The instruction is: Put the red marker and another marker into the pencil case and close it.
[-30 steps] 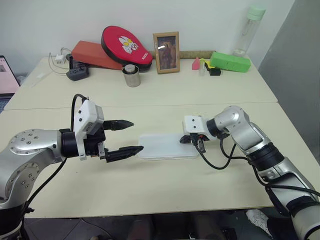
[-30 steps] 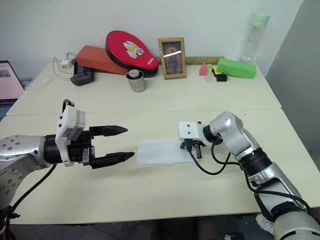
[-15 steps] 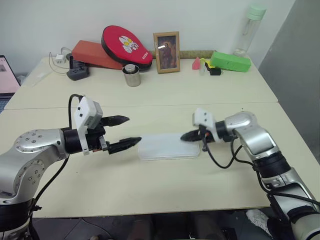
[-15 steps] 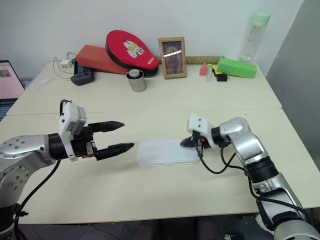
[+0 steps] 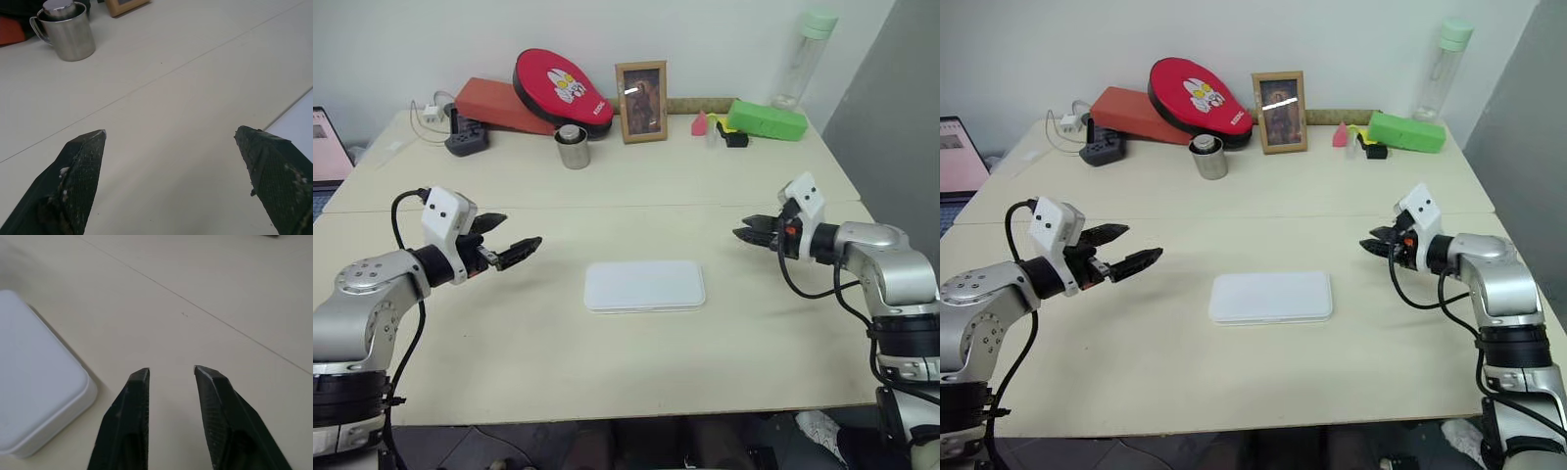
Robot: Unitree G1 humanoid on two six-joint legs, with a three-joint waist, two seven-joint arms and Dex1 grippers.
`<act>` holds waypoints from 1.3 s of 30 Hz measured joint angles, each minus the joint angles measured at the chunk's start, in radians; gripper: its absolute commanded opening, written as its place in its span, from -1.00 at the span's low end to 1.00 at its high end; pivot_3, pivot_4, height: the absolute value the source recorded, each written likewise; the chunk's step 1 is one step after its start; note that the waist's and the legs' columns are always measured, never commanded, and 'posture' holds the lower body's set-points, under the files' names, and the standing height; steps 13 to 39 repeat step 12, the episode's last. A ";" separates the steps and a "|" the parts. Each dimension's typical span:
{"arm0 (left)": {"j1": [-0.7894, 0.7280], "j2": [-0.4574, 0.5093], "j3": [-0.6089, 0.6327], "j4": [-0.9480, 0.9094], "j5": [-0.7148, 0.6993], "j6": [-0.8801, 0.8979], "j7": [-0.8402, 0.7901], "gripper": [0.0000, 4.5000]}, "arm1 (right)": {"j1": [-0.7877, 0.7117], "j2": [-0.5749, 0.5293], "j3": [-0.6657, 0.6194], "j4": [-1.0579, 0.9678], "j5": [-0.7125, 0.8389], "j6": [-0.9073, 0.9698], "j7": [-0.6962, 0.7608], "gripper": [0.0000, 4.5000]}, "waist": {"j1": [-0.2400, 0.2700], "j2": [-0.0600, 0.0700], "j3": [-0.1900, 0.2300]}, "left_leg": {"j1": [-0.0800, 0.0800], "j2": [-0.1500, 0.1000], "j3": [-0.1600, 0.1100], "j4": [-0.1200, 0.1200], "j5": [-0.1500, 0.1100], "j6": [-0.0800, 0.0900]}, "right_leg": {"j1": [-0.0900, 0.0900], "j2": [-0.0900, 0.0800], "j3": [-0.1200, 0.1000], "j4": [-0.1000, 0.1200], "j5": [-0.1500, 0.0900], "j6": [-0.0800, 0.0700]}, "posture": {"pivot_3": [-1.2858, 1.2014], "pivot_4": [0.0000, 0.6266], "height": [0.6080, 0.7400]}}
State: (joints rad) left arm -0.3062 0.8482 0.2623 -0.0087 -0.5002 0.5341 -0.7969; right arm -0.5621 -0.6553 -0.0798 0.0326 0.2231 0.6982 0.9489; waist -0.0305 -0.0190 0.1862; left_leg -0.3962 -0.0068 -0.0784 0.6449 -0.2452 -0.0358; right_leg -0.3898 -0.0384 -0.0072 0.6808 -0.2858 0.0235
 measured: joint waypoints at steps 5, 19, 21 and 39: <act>-0.024 0.001 0.000 0.050 0.015 -0.021 -0.014 1.00 | 0.003 -0.031 -0.034 -0.037 0.028 0.013 -0.028 0.61 | -0.002 0.000 0.000 | 0.000 0.000 0.000 0.000 0.000 0.000 | 0.000 0.000 0.000 0.000 0.000 0.000 | 0.03 -0.52 1.00; -0.024 -0.002 0.000 0.050 0.017 -0.021 -0.022 1.00 | 0.032 -0.029 -0.034 -0.071 0.055 0.032 -0.068 0.98 | 0.002 0.000 0.000 | 0.000 0.000 0.000 0.000 0.000 0.000 | 0.000 0.000 0.000 0.000 0.000 0.000 | 0.03 -0.52 1.00; -0.024 -0.002 0.000 0.050 0.017 -0.021 -0.022 1.00 | 0.032 -0.029 -0.034 -0.071 0.055 0.032 -0.068 0.98 | 0.002 0.000 0.000 | 0.000 0.000 0.000 0.000 0.000 0.000 | 0.000 0.000 0.000 0.000 0.000 0.000 | 0.03 -0.52 1.00; -0.024 -0.002 0.000 0.050 0.017 -0.021 -0.022 1.00 | 0.032 -0.029 -0.034 -0.071 0.055 0.032 -0.068 0.98 | 0.002 0.000 0.000 | 0.000 0.000 0.000 0.000 0.000 0.000 | 0.000 0.000 0.000 0.000 0.000 0.000 | 0.03 -0.52 1.00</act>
